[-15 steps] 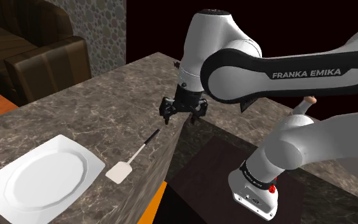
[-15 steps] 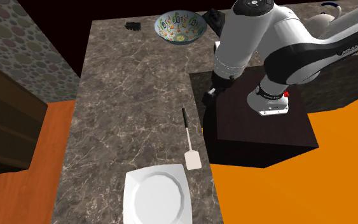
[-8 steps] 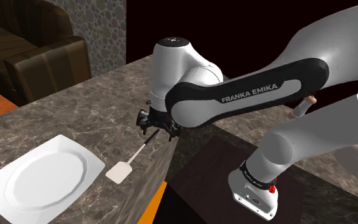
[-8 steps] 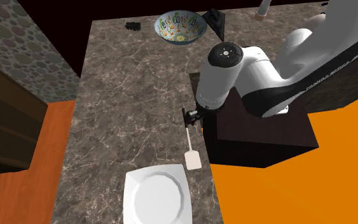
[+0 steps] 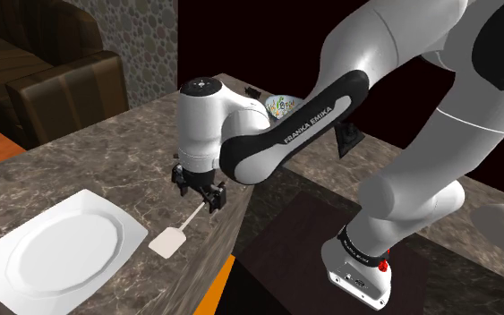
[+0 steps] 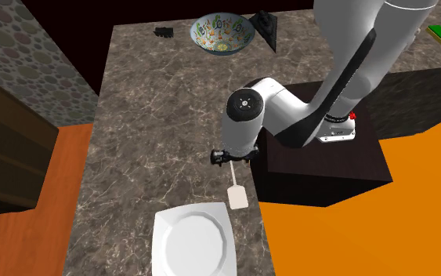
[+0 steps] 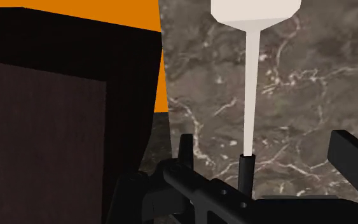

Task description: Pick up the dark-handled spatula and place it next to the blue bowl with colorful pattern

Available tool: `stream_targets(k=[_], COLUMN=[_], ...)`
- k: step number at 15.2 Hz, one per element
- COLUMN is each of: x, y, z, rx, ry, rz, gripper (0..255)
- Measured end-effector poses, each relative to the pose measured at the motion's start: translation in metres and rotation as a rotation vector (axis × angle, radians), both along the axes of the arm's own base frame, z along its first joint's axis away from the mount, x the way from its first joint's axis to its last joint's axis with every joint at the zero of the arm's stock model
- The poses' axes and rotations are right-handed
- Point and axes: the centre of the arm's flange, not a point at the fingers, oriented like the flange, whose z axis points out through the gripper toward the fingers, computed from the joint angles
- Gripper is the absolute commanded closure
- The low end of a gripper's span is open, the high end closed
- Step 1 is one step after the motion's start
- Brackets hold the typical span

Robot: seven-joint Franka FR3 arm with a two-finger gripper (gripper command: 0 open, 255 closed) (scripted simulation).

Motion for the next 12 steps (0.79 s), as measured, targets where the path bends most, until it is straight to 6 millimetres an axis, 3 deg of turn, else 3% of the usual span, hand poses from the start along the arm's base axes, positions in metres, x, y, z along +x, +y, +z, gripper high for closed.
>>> stream_targets(k=[6, 12], x=[0.002, 0.002], y=[-0.001, -0.001], z=[-0.03, -0.035], rx=[0.0, -0.001], ry=[-0.008, -0.008], rz=[-0.01, -0.009], gripper=[0, 0])
